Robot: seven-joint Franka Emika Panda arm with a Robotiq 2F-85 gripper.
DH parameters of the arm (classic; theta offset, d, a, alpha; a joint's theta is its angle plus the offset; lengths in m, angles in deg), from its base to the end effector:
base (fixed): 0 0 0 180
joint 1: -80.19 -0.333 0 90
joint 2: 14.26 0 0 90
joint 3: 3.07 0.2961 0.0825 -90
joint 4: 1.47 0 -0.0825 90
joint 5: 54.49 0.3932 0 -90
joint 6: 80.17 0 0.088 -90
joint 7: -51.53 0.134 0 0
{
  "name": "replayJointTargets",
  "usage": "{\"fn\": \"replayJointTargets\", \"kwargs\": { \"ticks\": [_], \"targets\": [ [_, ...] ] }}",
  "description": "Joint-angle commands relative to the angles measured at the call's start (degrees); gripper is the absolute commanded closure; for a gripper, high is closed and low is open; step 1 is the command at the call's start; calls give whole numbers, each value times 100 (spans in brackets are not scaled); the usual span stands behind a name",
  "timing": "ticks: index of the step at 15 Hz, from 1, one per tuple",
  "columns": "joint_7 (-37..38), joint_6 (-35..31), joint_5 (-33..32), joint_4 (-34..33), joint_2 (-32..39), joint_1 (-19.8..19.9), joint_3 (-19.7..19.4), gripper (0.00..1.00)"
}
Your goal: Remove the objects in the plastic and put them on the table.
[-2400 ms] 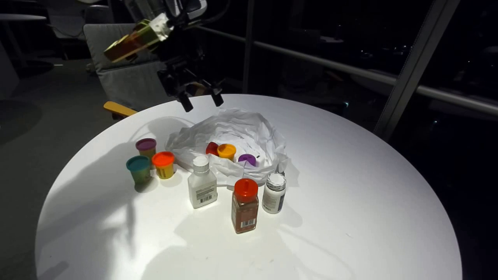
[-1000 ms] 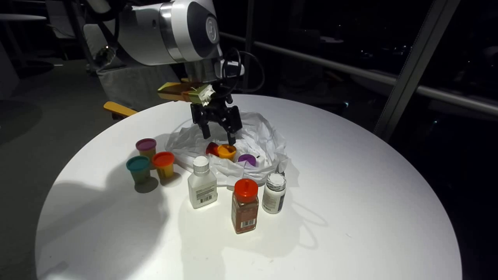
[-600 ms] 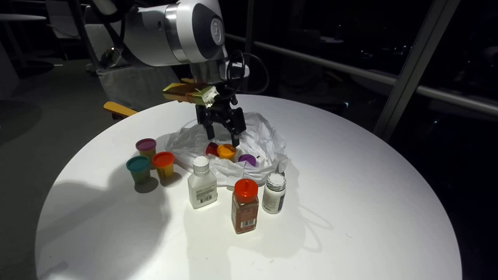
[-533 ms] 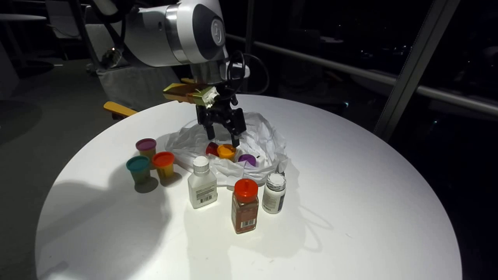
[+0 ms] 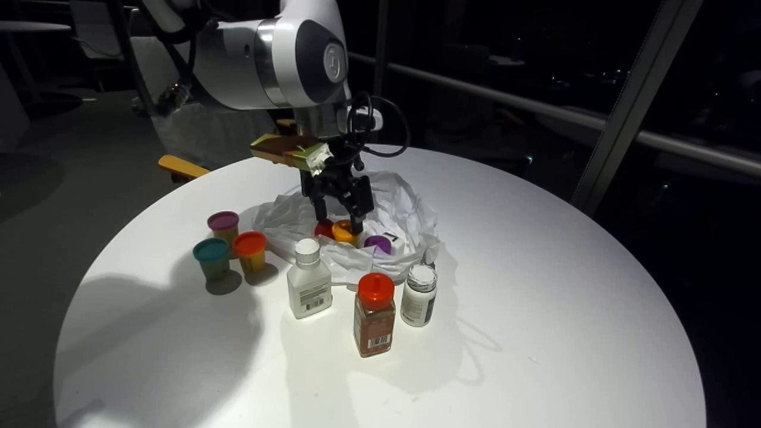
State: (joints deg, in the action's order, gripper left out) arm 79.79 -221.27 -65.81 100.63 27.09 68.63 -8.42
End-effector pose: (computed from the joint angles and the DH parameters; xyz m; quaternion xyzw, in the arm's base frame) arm 0.6379 0.0667 0.0987 0.9903 -0.1025 0.0073 0.0933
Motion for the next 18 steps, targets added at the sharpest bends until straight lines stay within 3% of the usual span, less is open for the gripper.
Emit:
{"fn": "replayJointTargets", "kwargs": {
  "ticks": [1,15,18],
  "targets": [
    [11,-169,186,18,-23,-35,-80,0],
    [67,-1507,693,753,-183,-23,-192,0],
    [151,-1922,875,1084,-294,-89,-295,11]
  ]
}}
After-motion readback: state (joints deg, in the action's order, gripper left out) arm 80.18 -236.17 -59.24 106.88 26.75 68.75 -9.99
